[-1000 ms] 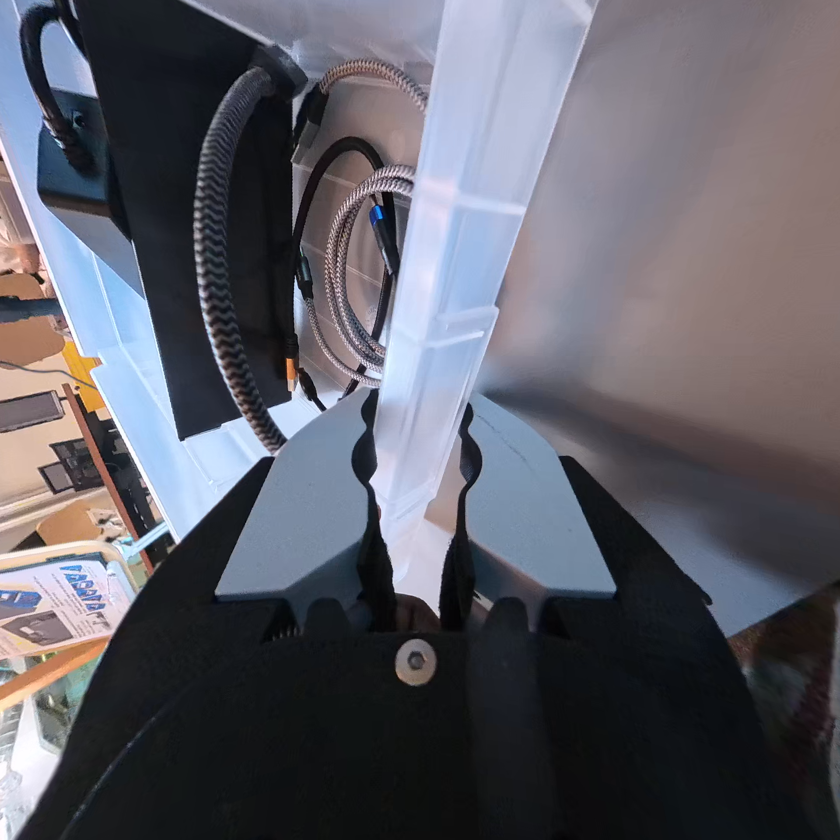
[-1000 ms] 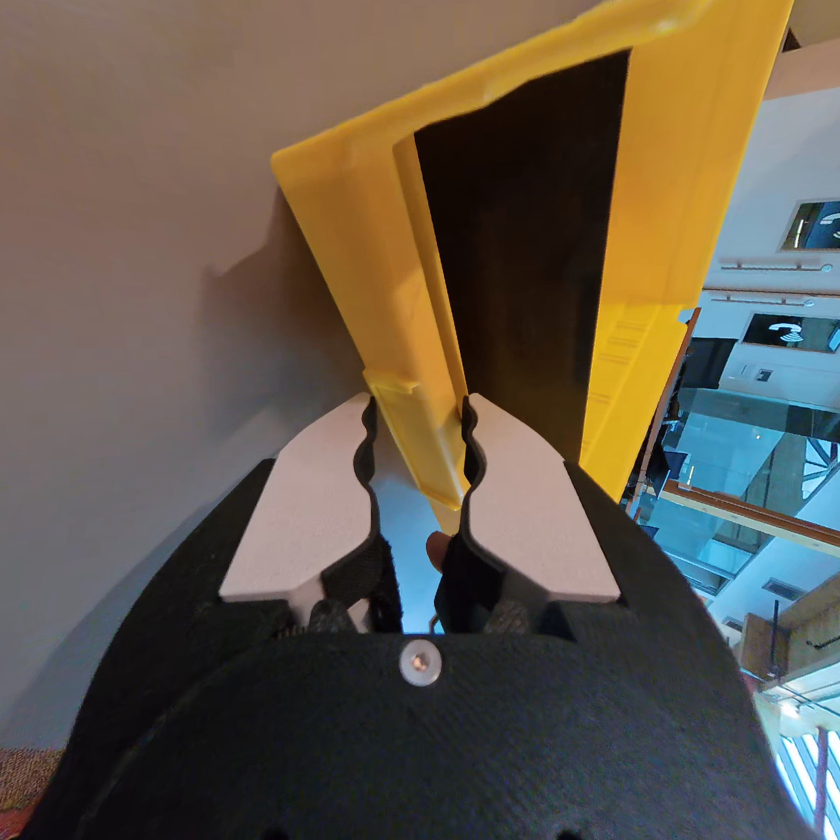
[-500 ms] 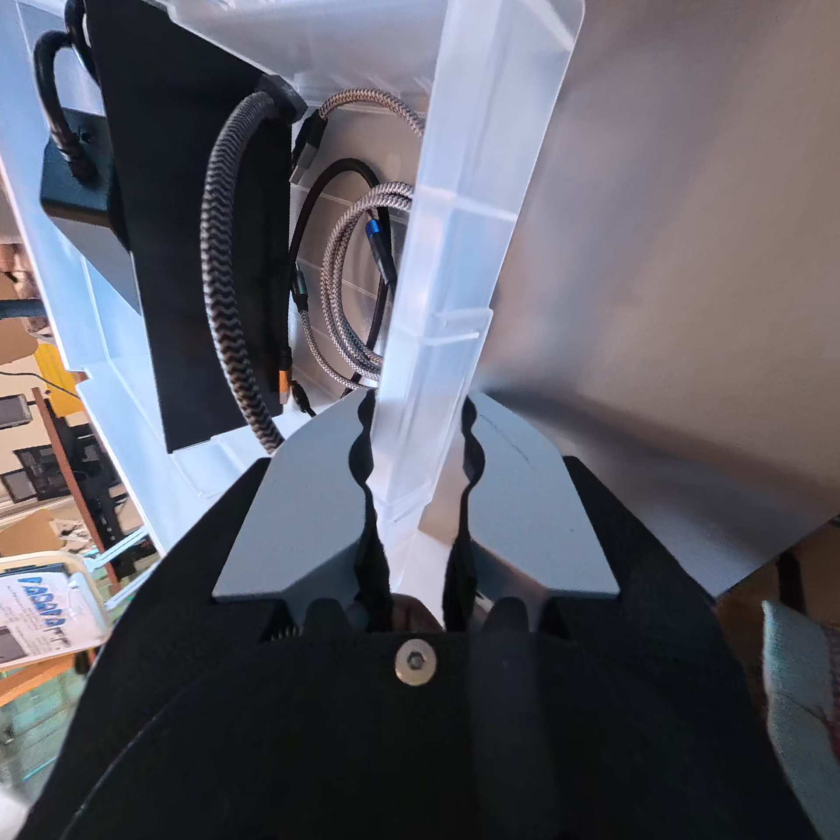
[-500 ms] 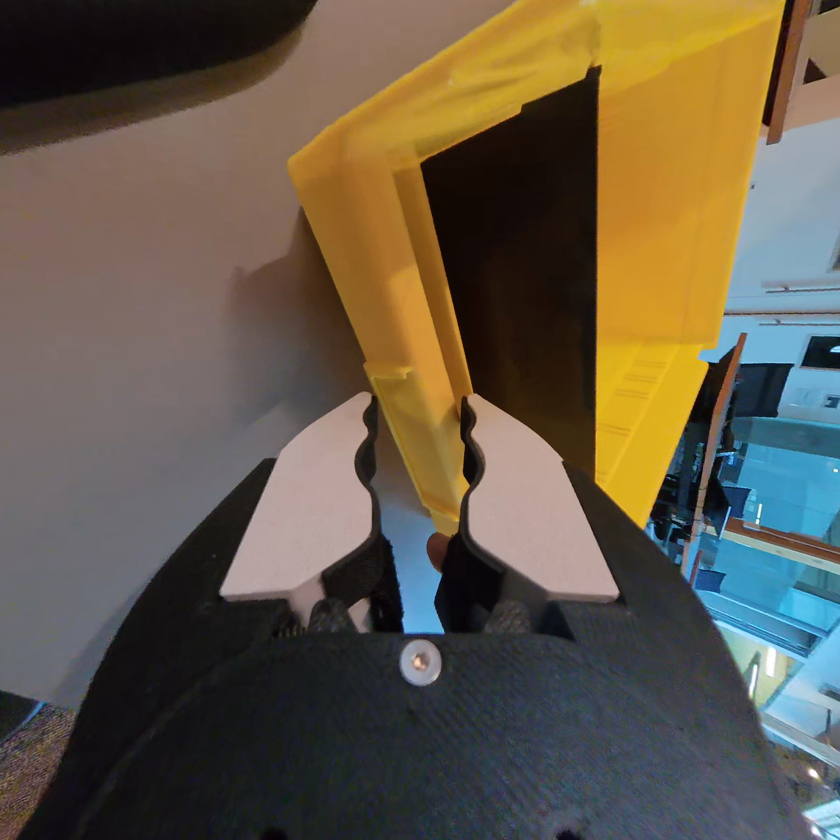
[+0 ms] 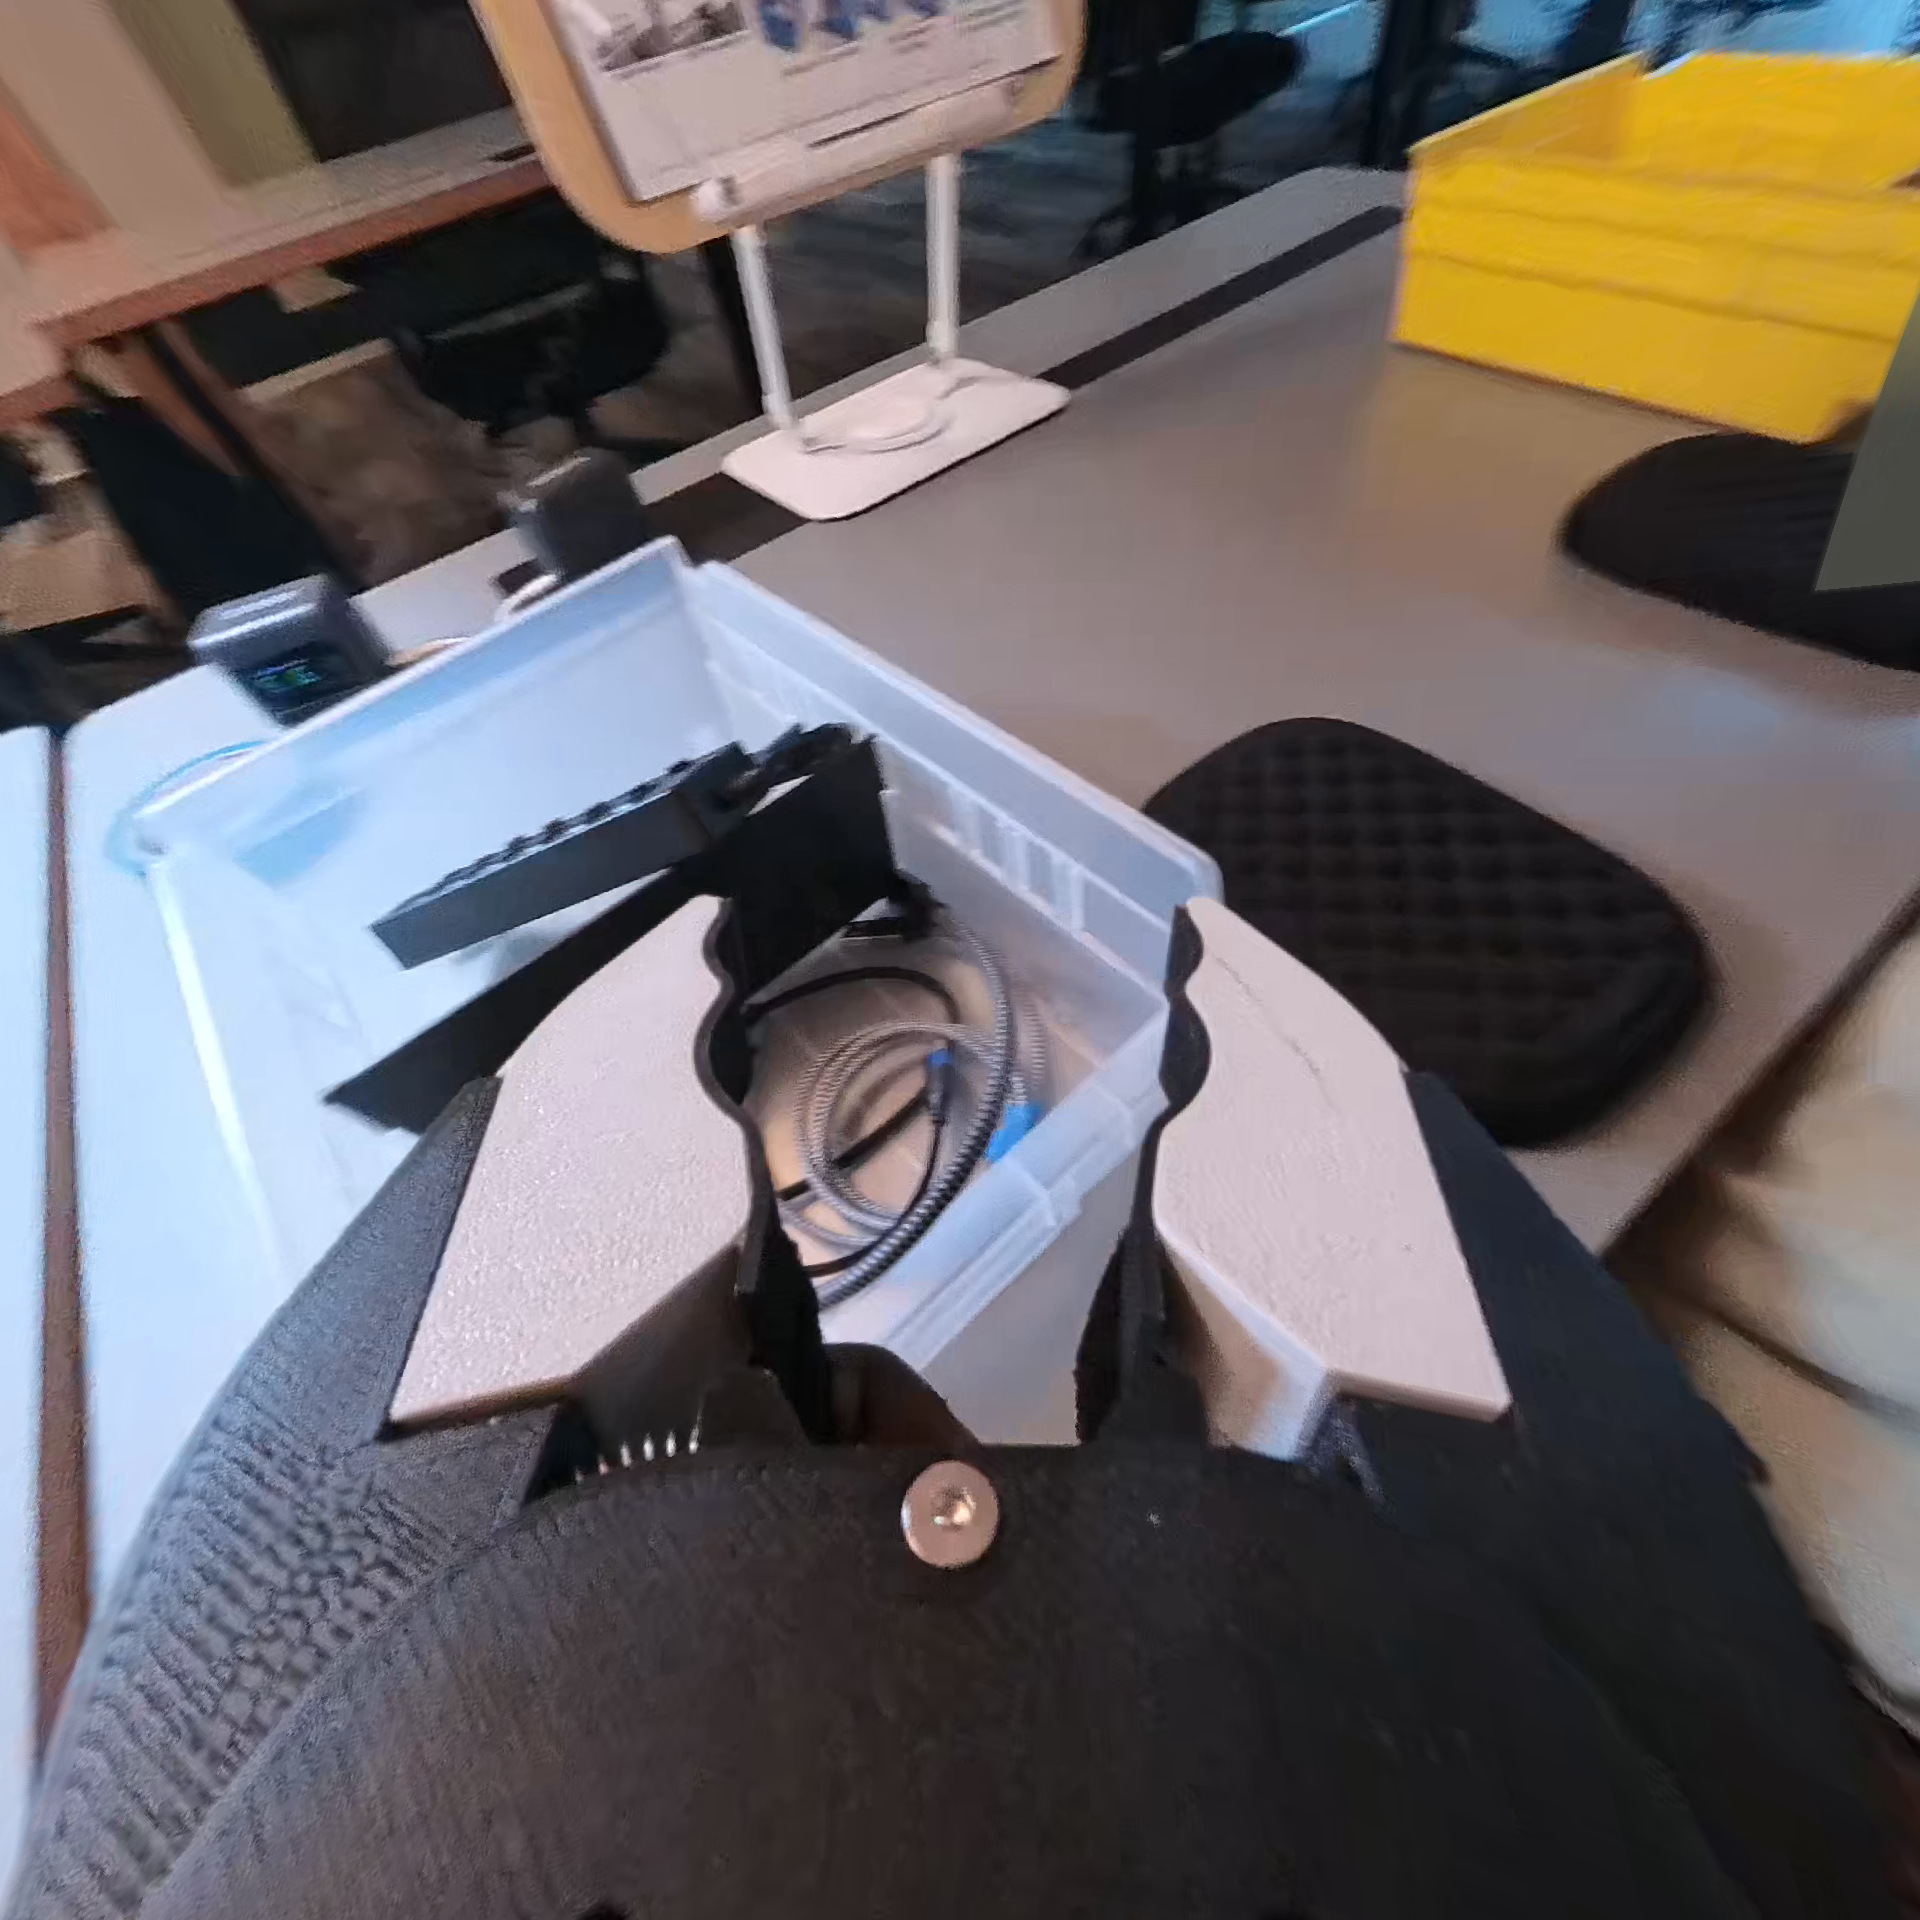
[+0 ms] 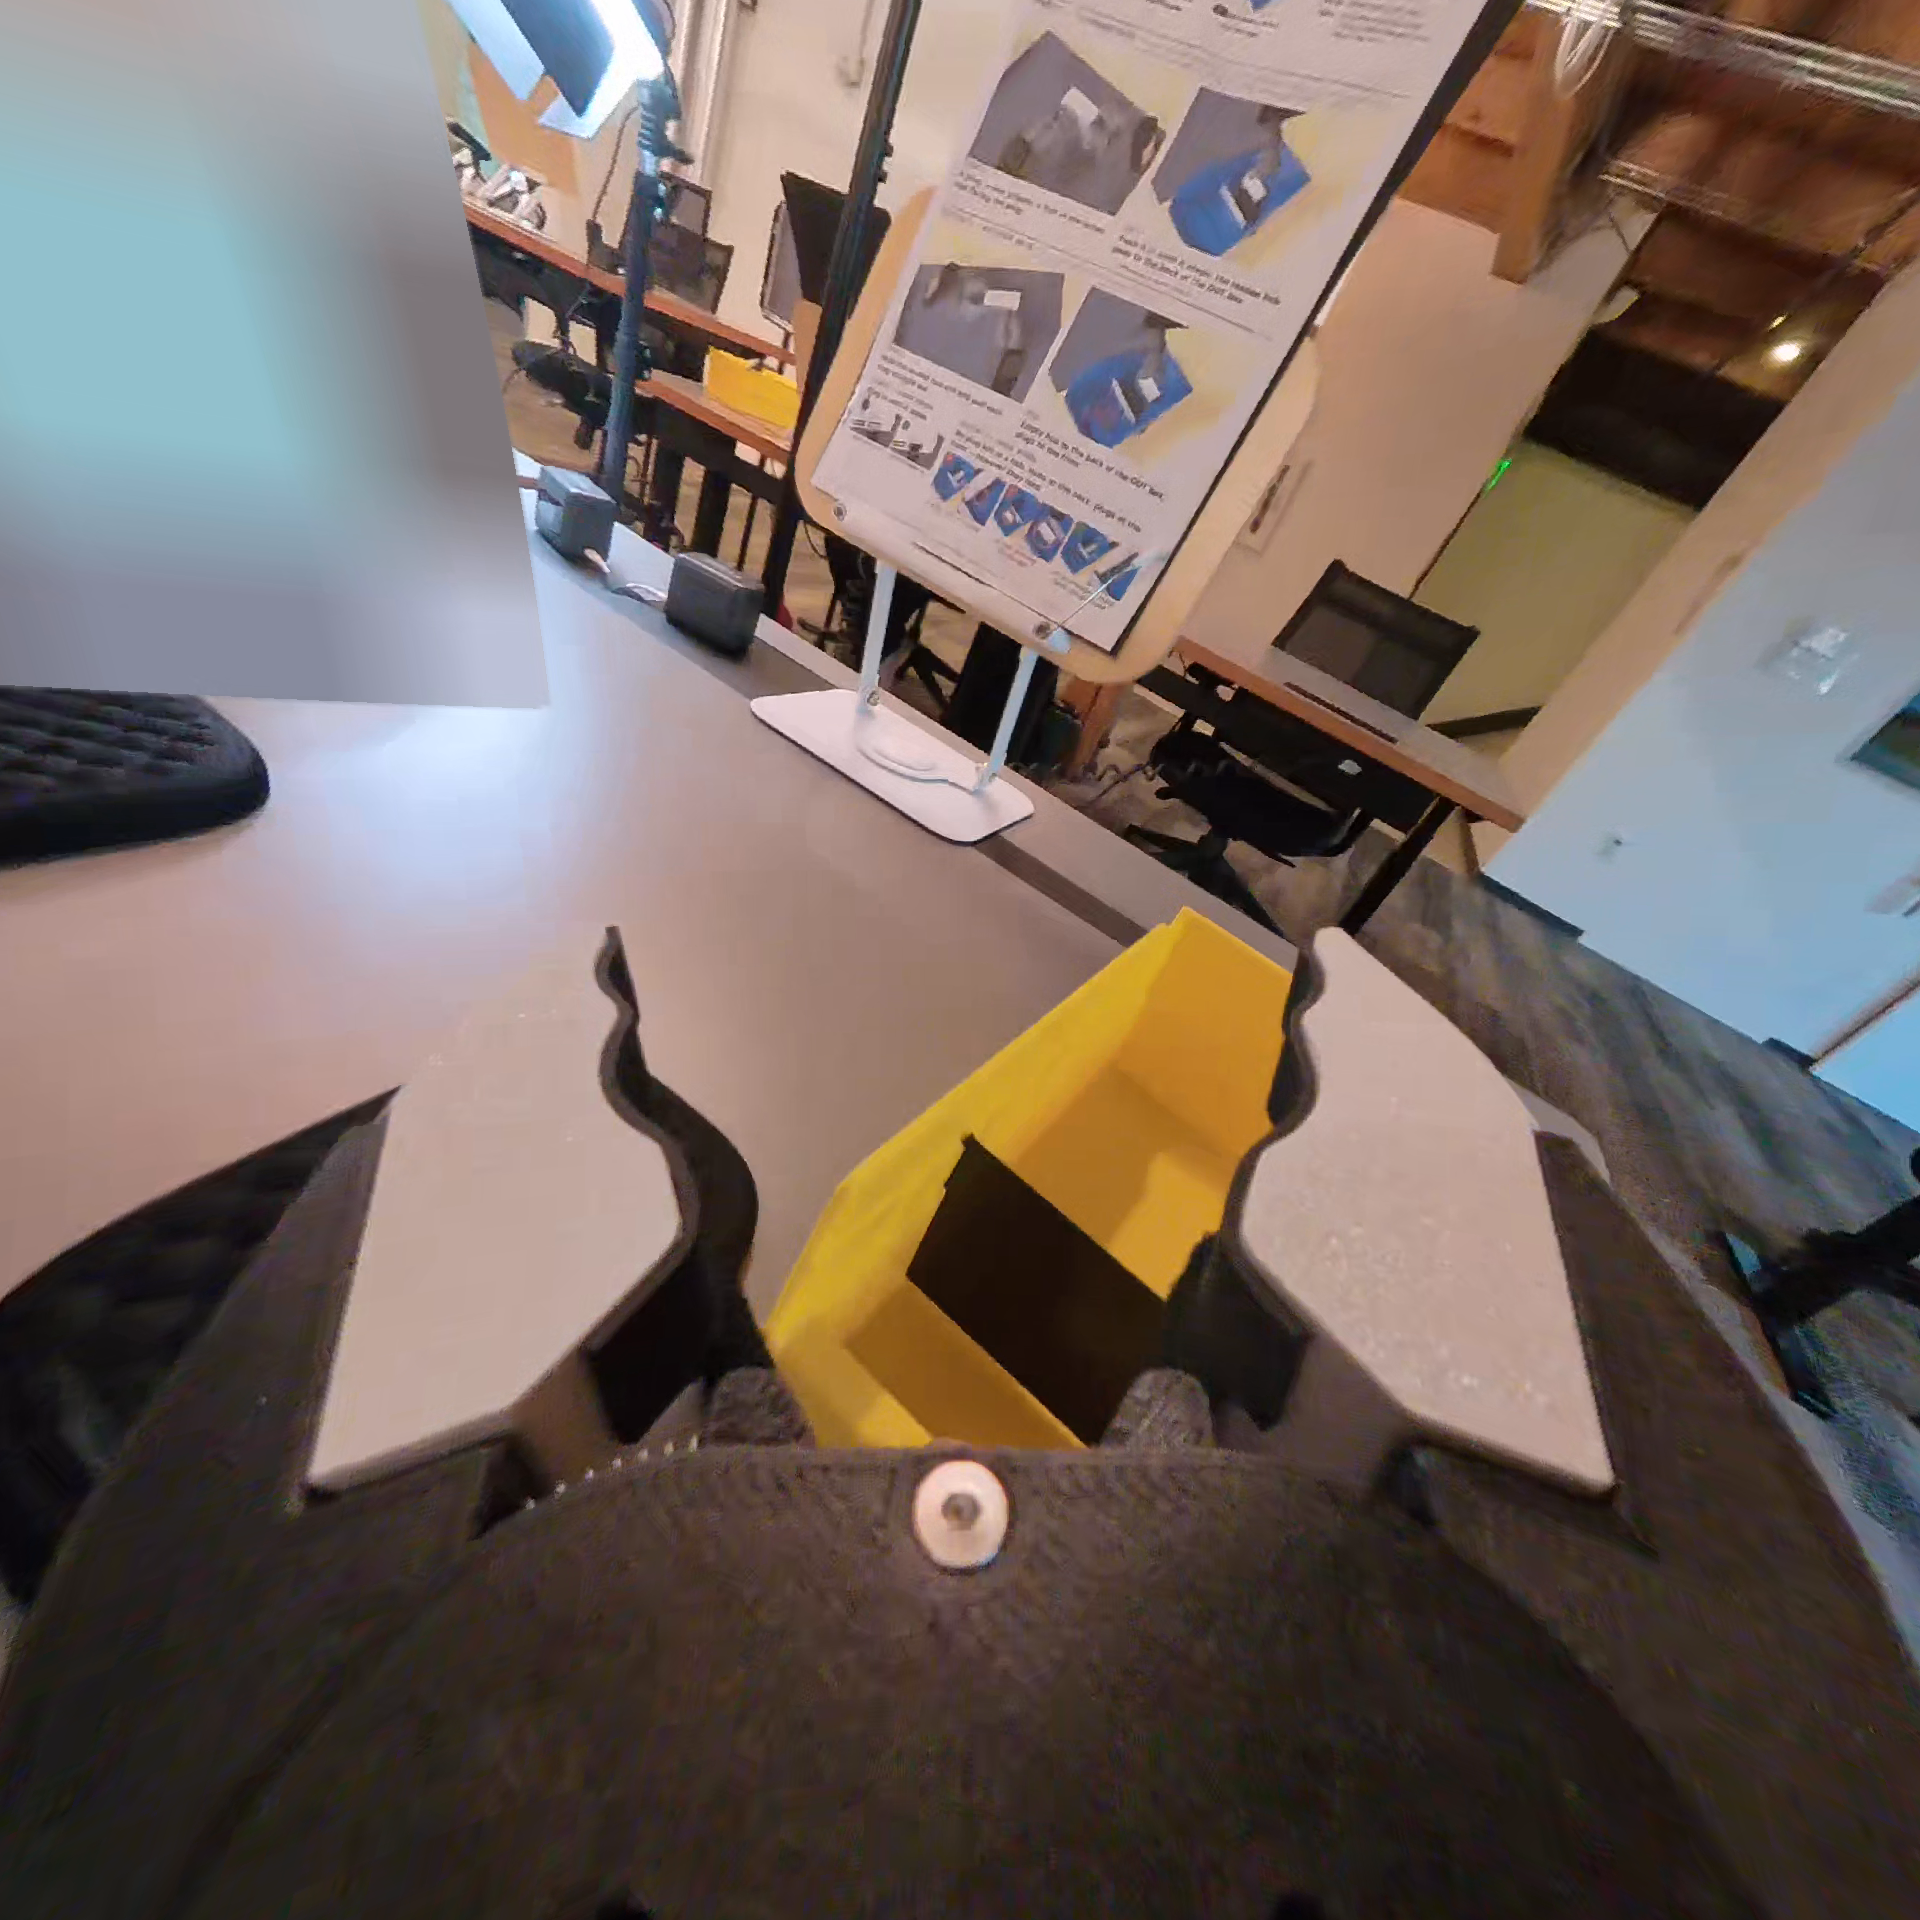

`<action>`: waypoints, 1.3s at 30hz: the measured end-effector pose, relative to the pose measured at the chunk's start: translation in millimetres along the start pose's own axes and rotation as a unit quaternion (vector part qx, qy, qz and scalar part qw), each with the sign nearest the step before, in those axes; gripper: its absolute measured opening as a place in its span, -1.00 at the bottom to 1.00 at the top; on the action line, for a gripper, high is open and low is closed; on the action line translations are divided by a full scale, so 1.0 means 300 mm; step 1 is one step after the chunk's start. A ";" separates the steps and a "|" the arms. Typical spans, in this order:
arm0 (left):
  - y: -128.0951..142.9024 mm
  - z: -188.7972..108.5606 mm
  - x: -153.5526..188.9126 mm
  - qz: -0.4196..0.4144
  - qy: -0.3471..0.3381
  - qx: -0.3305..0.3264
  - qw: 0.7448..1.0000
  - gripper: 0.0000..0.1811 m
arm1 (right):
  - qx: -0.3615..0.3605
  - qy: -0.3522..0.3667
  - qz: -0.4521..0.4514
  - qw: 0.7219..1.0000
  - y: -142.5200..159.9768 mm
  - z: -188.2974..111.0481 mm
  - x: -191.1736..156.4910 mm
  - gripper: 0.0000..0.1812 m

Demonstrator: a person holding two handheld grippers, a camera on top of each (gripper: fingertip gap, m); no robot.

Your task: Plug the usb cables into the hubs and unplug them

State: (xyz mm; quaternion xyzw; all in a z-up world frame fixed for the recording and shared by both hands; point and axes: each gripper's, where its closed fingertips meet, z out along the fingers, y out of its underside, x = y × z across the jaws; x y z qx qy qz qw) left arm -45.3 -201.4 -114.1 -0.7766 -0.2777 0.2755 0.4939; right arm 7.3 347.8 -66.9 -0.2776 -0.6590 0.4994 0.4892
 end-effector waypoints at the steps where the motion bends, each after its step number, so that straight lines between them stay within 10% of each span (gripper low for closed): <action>1: 0.002 0.013 -0.020 0.005 -0.029 -0.006 1.000 -0.14 | -0.002 0.000 0.002 1.000 -0.007 0.018 -0.011 0.30; 9: -0.037 0.223 -0.141 -0.052 -0.144 -0.004 0.988 -0.21 | 0.025 -0.128 -0.017 0.991 -0.086 0.234 -0.315 0.26; 13: -0.007 0.311 -0.192 0.107 -0.149 -0.086 0.979 -0.30 | 0.033 -0.166 -0.034 0.985 -0.100 0.292 -0.394 0.24; 20: 0.058 0.336 -0.225 0.405 0.016 -0.193 0.894 -0.34 | 0.037 -0.164 -0.021 0.986 -0.078 0.267 -0.373 0.15; 31: 0.131 0.383 -0.292 0.463 0.037 -0.203 0.862 -0.61 | 0.015 -0.156 -0.023 0.987 -0.034 0.274 -0.348 0.09; 39: 0.019 0.353 -0.303 0.450 -0.032 -0.158 0.878 -0.73 | 0.002 -0.161 -0.028 0.987 -0.007 0.275 -0.356 0.06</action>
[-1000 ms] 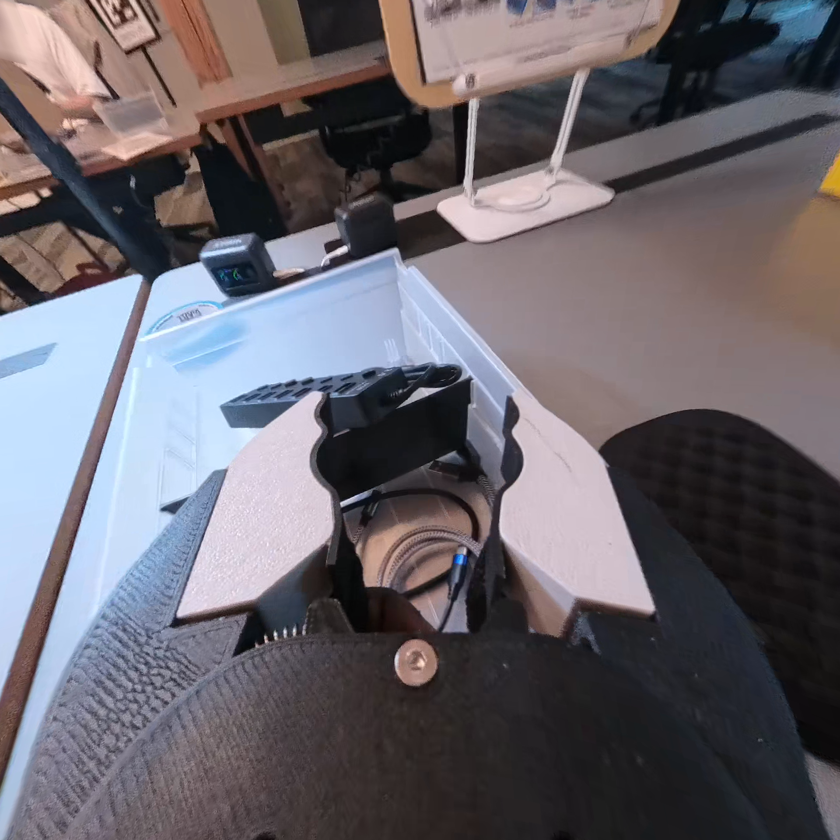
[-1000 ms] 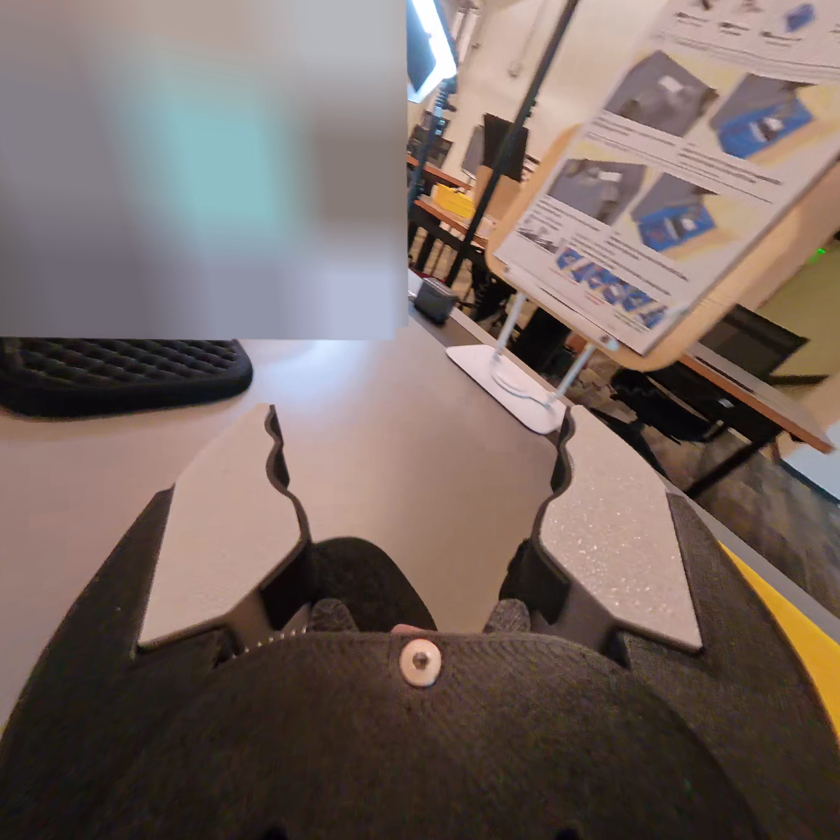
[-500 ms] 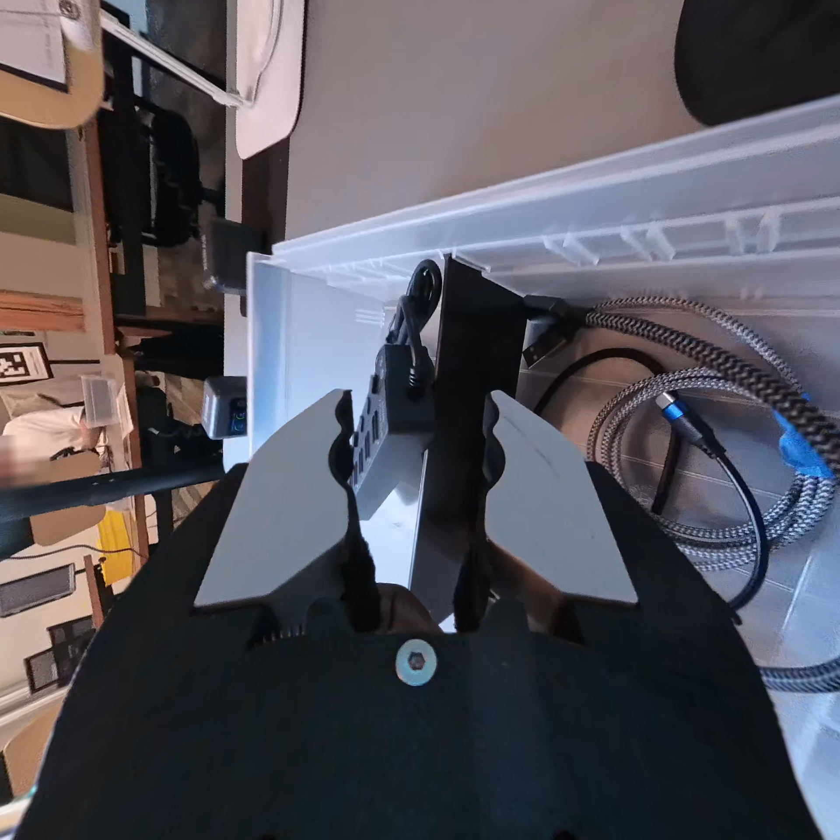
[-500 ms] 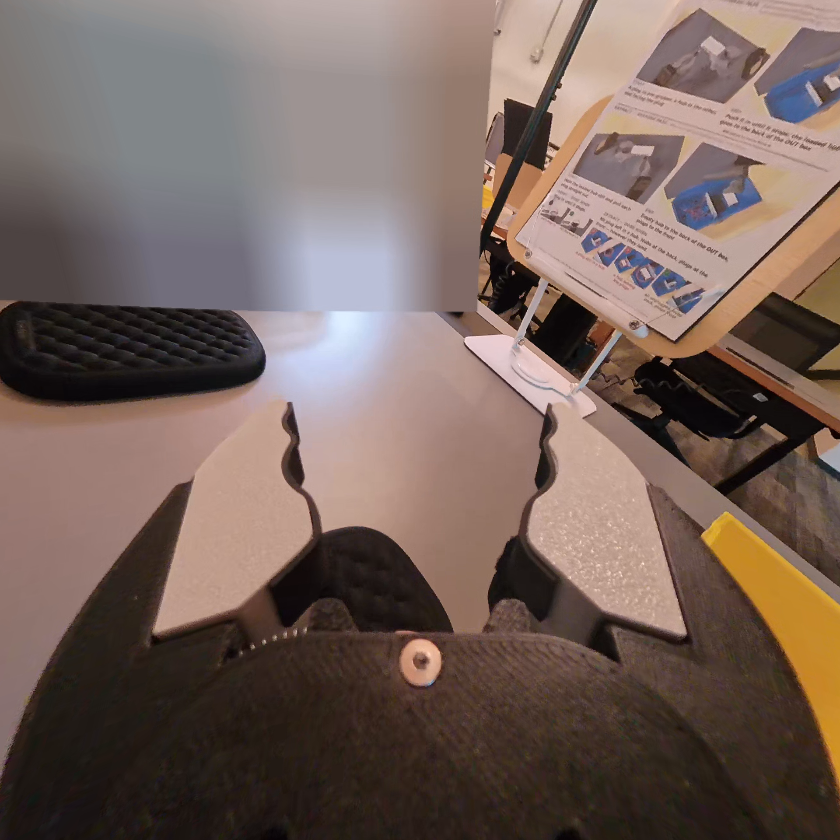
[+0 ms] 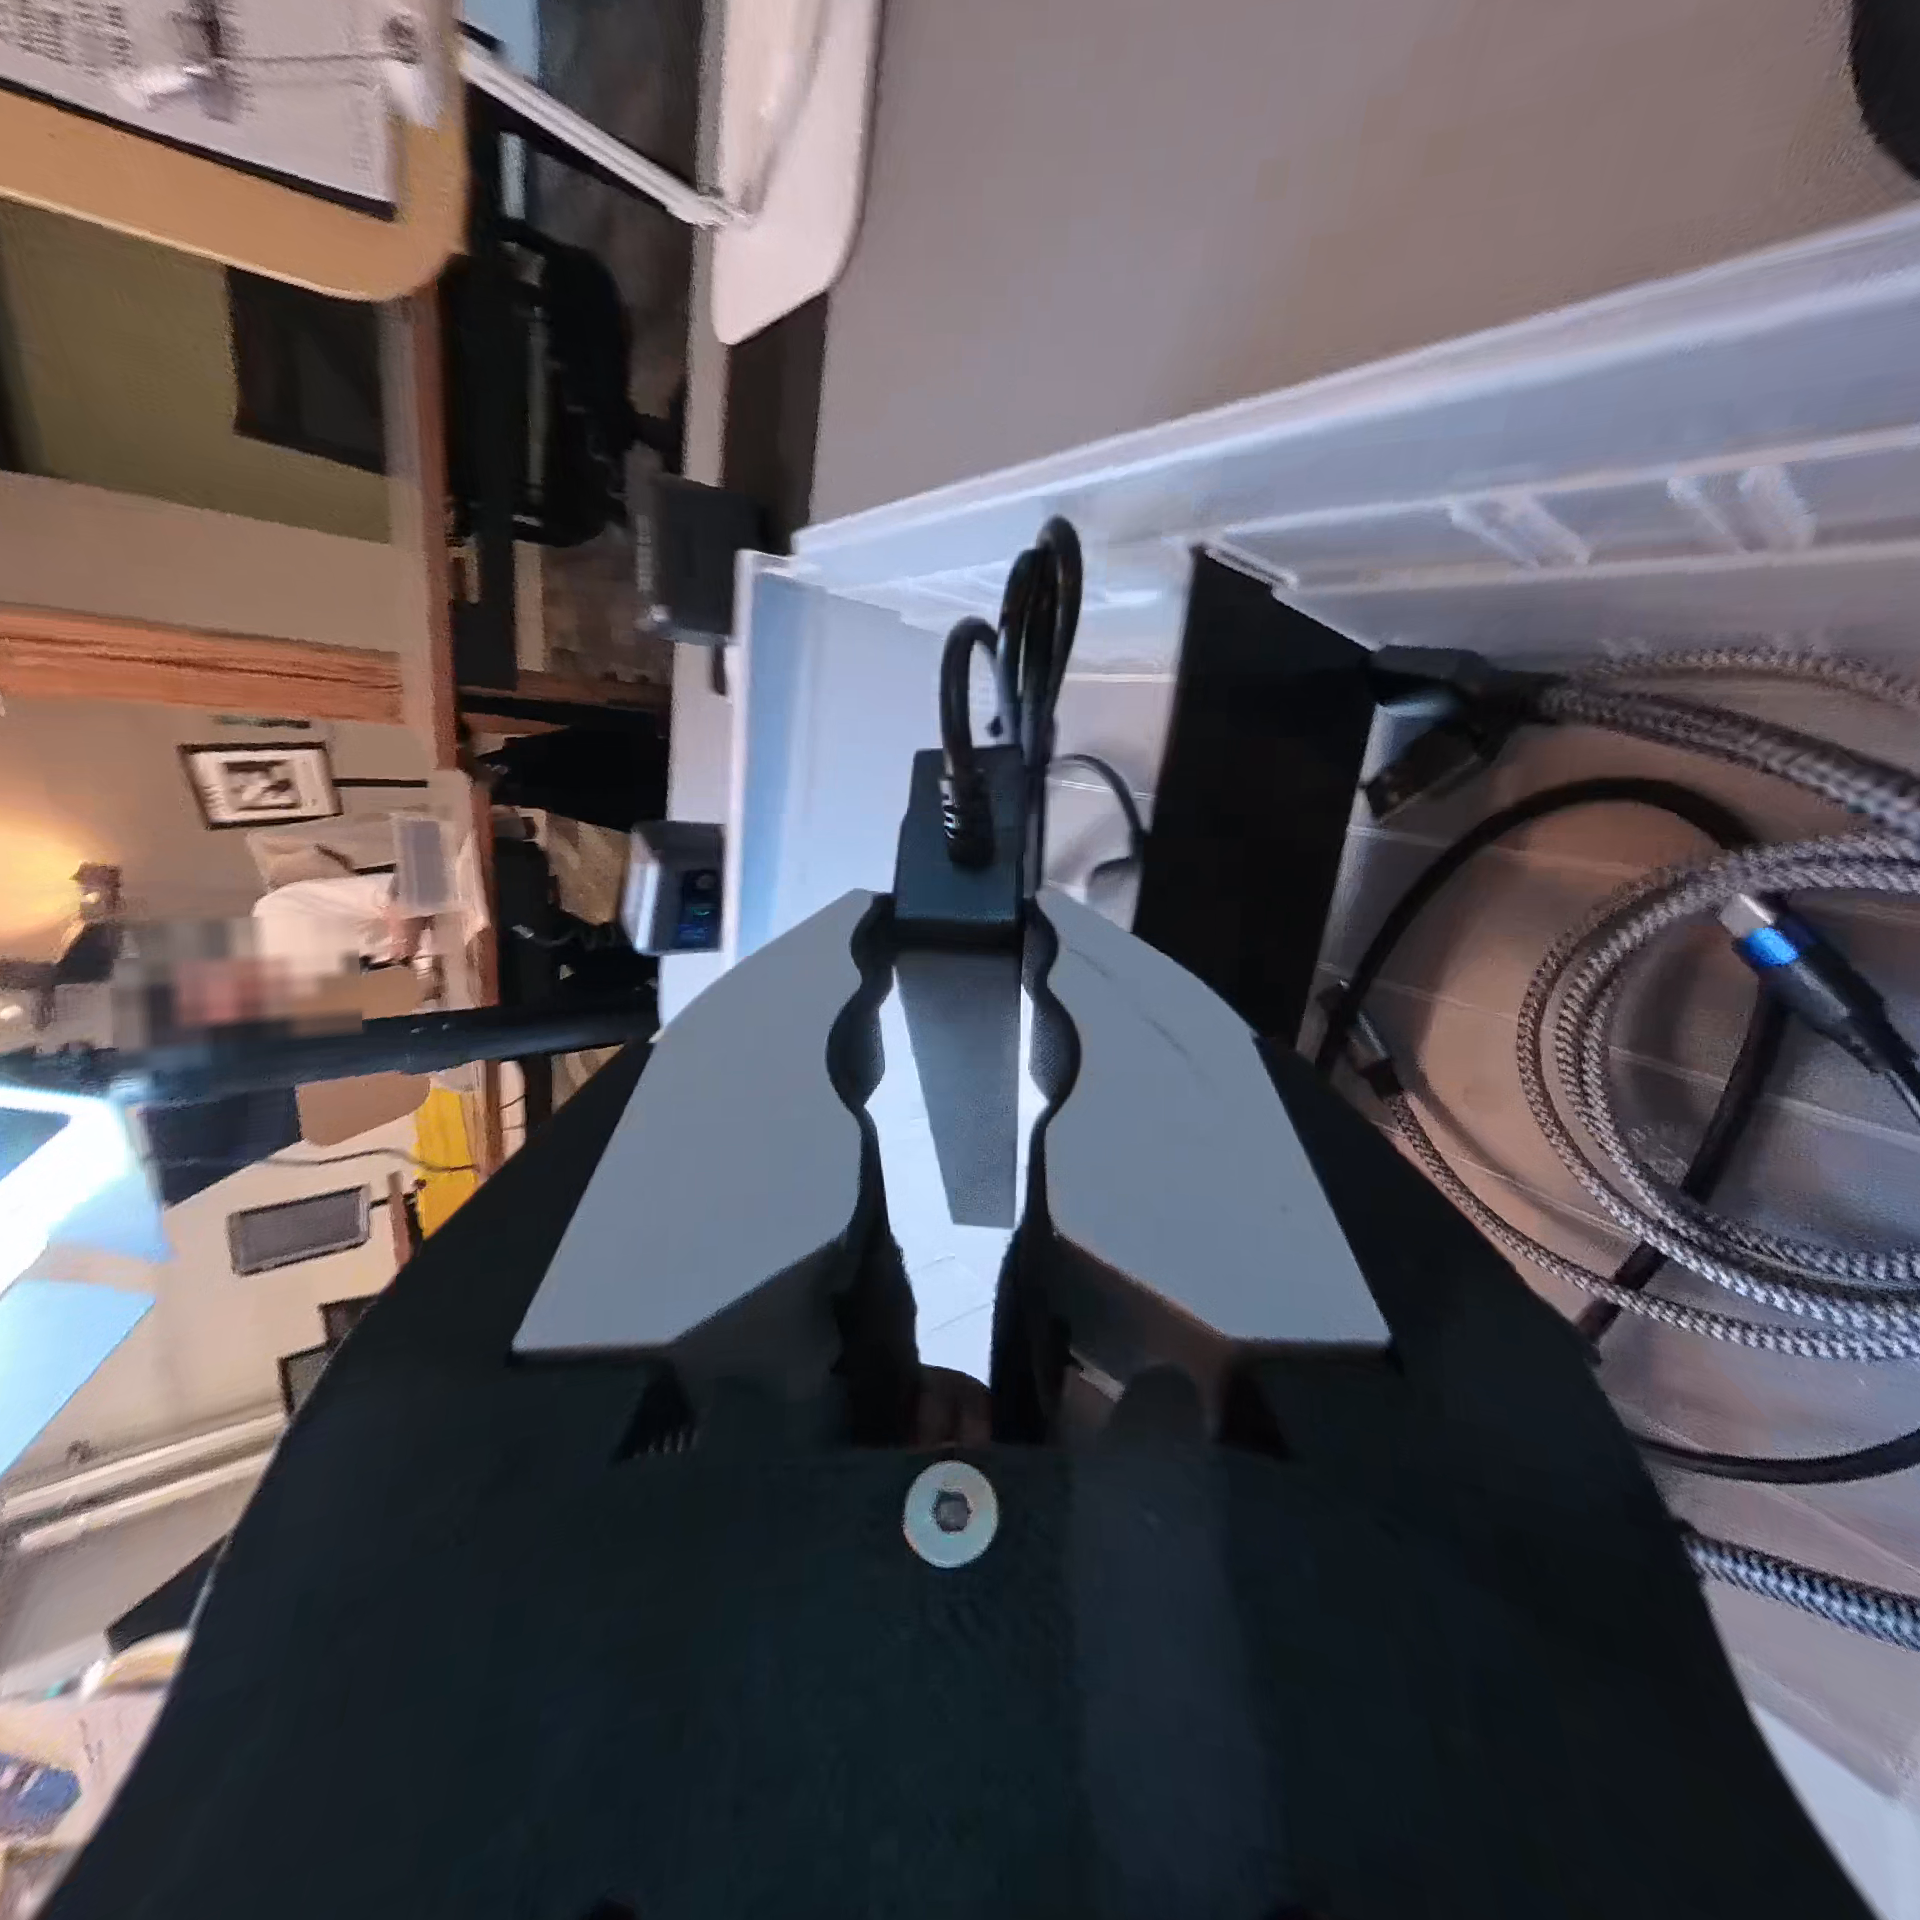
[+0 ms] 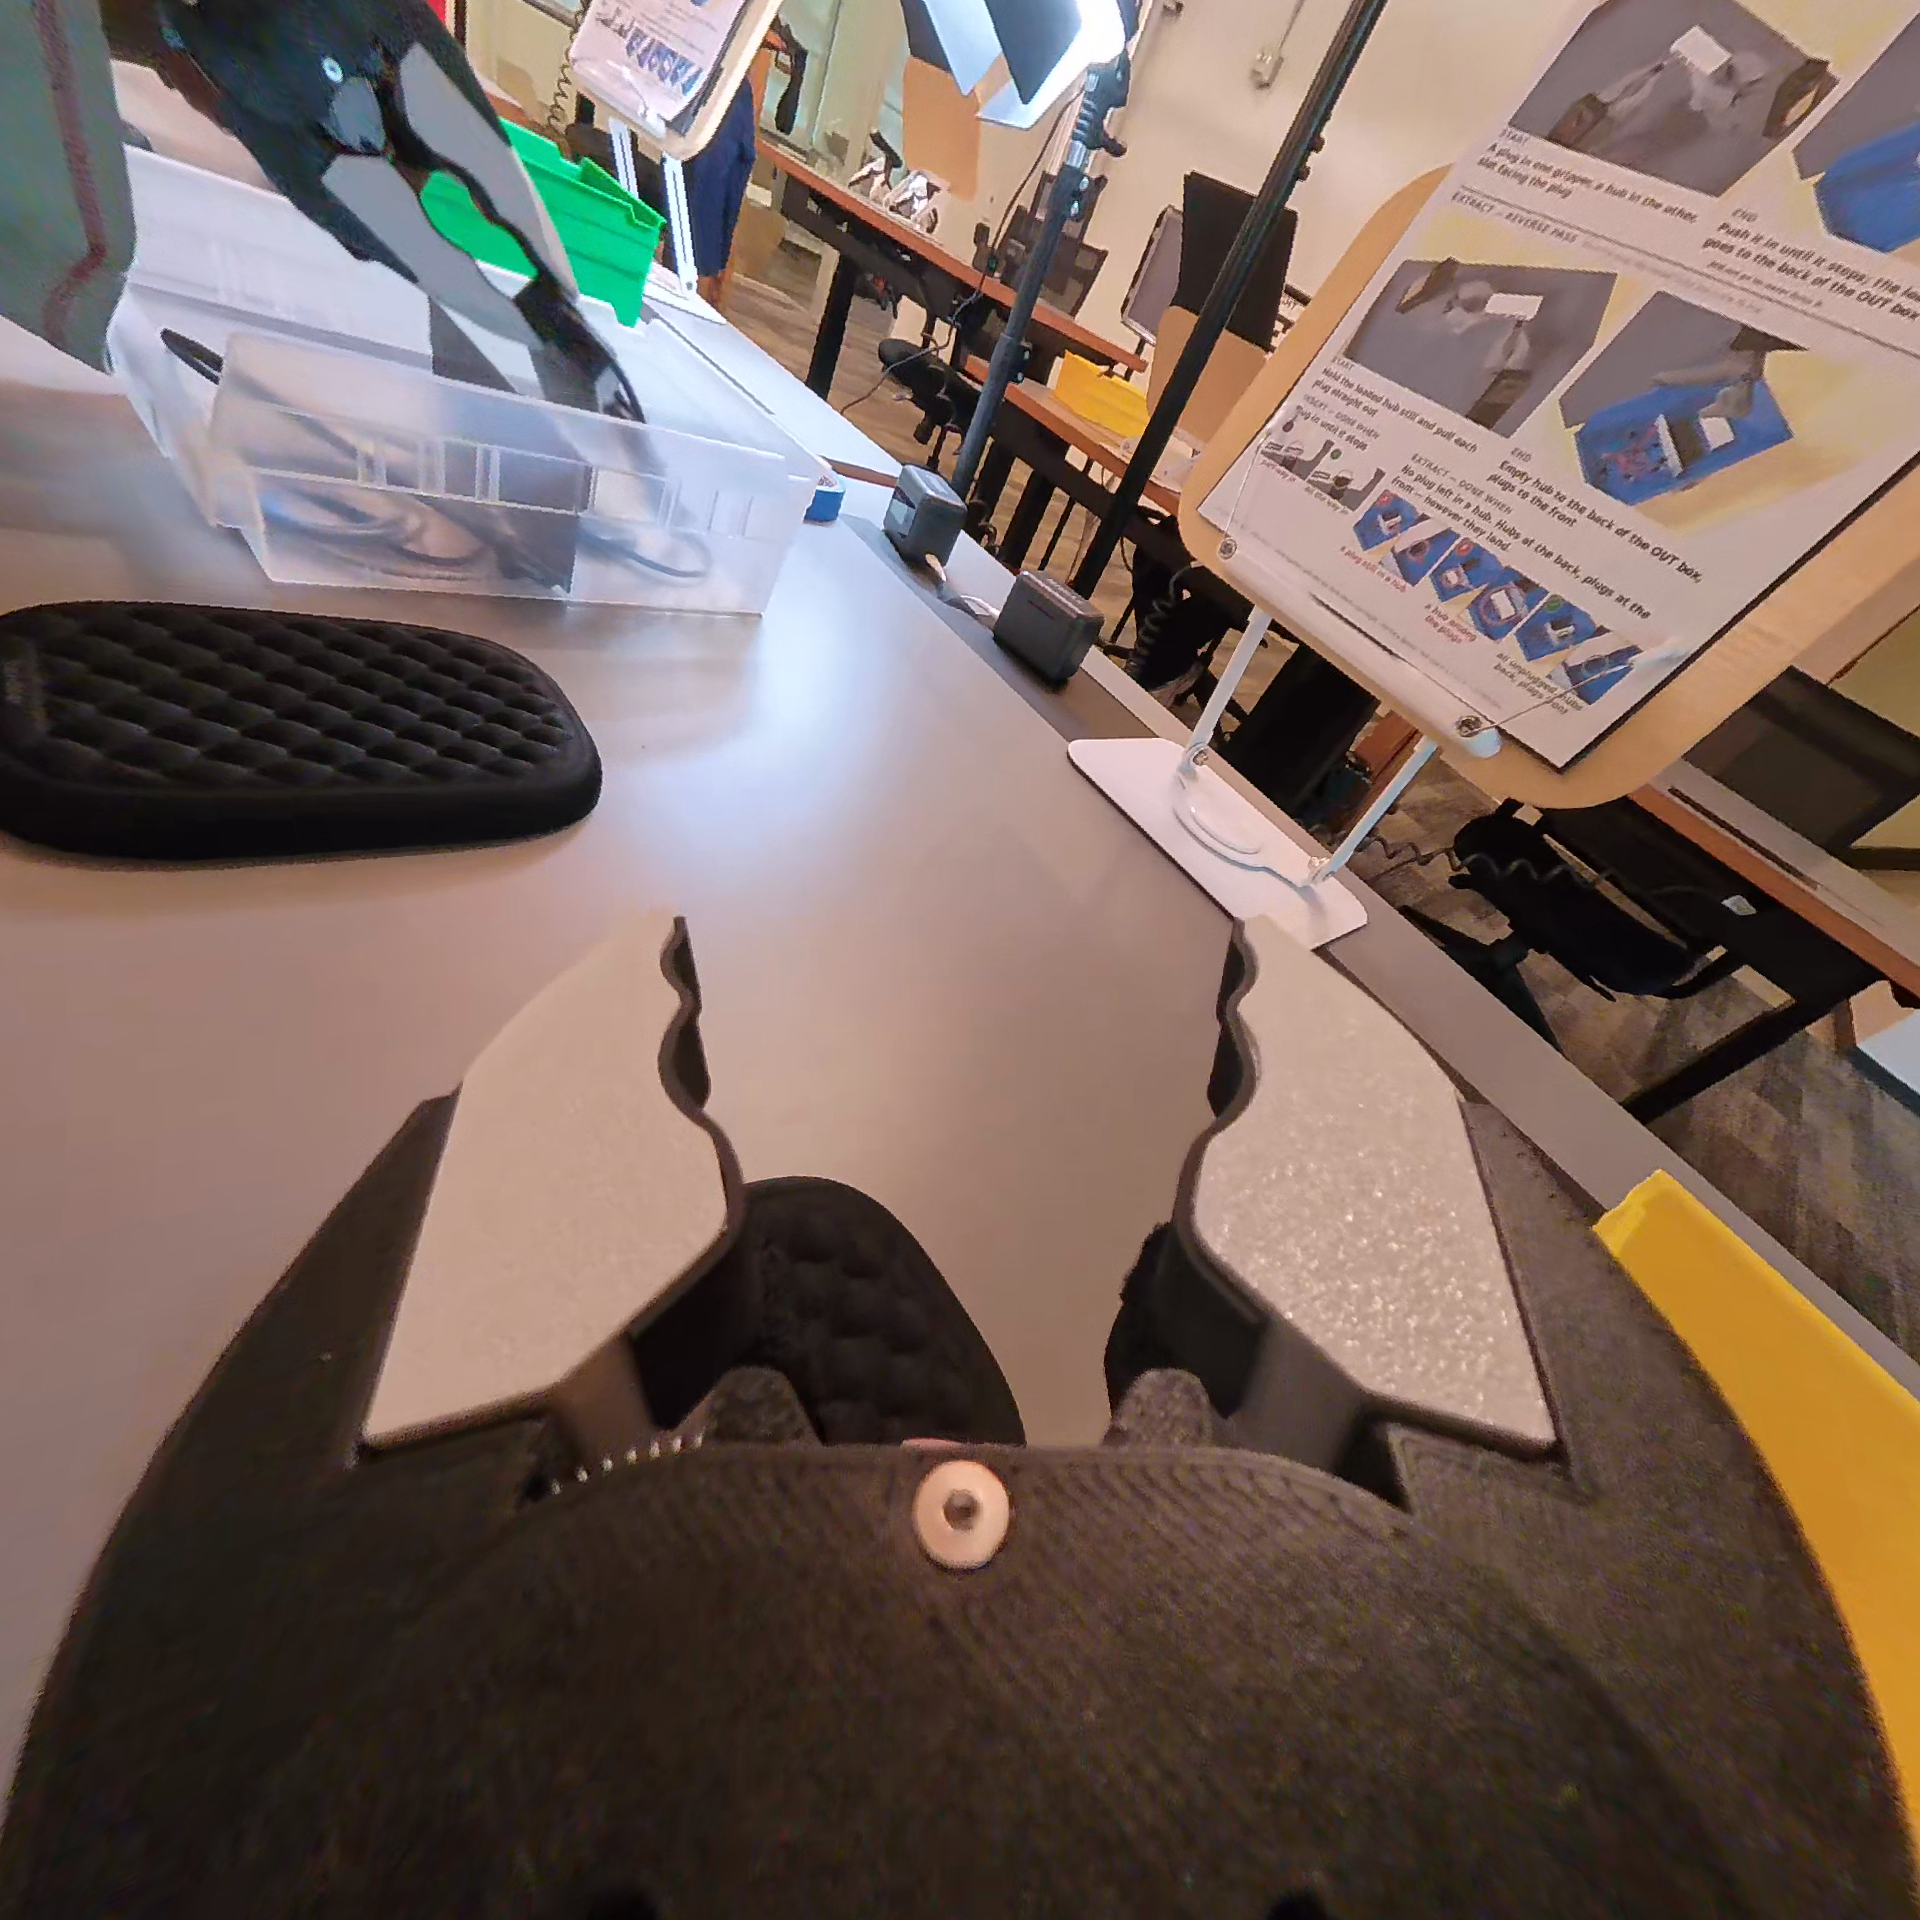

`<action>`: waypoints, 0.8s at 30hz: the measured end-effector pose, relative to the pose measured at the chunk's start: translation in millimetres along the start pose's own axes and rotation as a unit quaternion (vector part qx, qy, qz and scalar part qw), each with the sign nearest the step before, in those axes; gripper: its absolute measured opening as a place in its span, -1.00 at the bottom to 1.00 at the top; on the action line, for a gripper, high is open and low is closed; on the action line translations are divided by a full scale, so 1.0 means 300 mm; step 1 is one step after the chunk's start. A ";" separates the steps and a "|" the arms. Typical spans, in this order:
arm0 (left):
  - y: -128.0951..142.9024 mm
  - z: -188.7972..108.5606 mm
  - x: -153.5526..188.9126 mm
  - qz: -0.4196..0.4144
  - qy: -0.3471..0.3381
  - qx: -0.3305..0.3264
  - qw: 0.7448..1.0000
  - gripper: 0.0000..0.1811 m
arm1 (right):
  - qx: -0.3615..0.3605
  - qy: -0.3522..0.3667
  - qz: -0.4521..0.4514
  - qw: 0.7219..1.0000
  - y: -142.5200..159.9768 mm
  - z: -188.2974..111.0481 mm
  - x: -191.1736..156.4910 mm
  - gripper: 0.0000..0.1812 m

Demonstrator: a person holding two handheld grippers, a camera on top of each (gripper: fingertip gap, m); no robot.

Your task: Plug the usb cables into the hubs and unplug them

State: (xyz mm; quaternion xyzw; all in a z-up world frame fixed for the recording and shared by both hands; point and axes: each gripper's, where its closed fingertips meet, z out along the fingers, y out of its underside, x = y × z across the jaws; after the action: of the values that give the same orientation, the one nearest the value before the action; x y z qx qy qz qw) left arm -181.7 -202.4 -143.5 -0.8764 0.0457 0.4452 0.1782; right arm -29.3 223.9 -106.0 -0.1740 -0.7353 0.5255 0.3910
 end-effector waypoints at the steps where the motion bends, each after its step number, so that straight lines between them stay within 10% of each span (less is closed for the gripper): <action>1: -0.009 -0.011 -0.020 -0.002 -0.022 0.003 1.000 -0.74 | -0.001 0.000 -0.001 1.000 0.000 0.000 0.000 0.05; 17: -0.275 -0.270 -0.283 0.032 -0.343 0.026 0.938 -0.75 | 0.026 -0.005 0.000 1.000 -0.053 0.023 -0.026 0.03; 24: -0.520 -0.305 -0.247 0.036 -0.423 0.054 0.904 -0.74 | 0.155 0.029 0.031 0.987 -0.298 0.127 -0.080 0.02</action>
State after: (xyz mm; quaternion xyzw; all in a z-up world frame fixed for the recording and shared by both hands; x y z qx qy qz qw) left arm -119.0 -95.1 7.2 -0.5924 0.0219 0.7770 0.2118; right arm -29.3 149.1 -39.6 -0.1490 -0.6278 0.6396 0.4177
